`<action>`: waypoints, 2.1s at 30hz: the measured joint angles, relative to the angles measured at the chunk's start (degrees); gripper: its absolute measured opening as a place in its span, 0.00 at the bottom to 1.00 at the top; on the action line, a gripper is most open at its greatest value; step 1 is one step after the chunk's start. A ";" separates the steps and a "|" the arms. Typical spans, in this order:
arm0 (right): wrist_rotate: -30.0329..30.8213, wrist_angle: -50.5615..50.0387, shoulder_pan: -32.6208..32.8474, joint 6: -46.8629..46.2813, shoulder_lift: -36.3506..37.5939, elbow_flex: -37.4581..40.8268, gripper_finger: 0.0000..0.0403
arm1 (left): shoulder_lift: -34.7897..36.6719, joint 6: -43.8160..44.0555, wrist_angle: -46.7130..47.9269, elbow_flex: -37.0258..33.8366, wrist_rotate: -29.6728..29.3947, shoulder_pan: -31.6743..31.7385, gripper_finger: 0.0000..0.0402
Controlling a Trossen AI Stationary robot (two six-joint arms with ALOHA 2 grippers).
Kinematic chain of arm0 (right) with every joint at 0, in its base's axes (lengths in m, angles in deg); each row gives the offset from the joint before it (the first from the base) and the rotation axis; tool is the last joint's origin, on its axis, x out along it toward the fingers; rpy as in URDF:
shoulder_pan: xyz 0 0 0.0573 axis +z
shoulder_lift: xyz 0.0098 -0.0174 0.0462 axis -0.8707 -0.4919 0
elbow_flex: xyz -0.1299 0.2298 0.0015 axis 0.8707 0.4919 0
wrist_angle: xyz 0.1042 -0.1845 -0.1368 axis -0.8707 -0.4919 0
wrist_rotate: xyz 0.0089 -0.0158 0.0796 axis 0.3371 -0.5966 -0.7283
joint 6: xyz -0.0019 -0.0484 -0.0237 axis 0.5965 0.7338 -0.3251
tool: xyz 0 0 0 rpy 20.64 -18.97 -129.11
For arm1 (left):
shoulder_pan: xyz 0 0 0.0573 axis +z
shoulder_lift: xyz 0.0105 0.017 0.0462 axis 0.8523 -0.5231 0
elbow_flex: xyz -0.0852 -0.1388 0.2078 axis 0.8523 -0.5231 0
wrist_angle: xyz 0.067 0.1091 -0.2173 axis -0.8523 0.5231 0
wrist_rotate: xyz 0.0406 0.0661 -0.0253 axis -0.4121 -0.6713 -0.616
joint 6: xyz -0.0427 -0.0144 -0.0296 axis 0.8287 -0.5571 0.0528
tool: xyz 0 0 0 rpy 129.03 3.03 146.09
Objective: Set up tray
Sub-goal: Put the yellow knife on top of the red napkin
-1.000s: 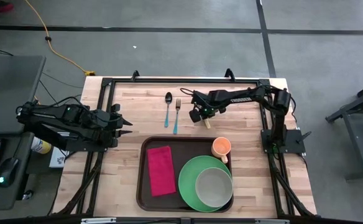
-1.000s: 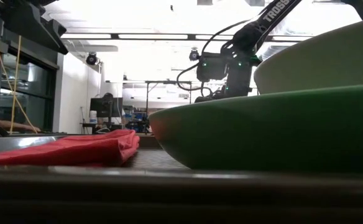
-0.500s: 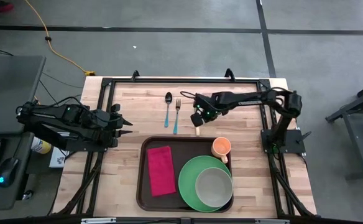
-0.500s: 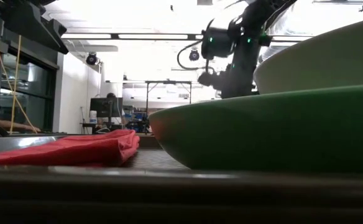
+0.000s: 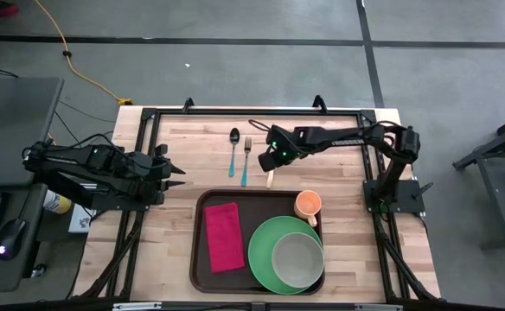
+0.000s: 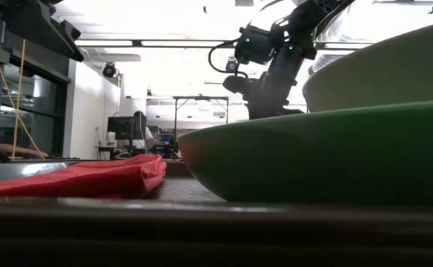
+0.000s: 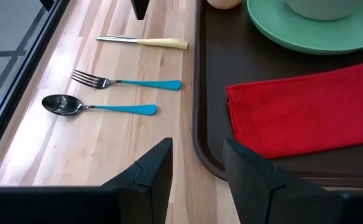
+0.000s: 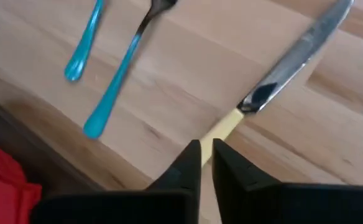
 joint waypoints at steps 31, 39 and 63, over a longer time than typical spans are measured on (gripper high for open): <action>-1.50 3.57 0.46 -14.59 -6.36 -0.11 0.39 | 0.00 -0.24 0.02 0.00 -0.22 -0.02 0.43; -4.07 5.71 0.43 -17.44 -10.30 -0.27 0.39 | 0.00 -0.24 0.31 0.00 -0.20 0.00 0.43; -5.07 -4.66 -0.21 -15.59 -14.61 -10.82 0.32 | 0.02 -0.26 -0.32 0.00 -2.41 -0.01 0.43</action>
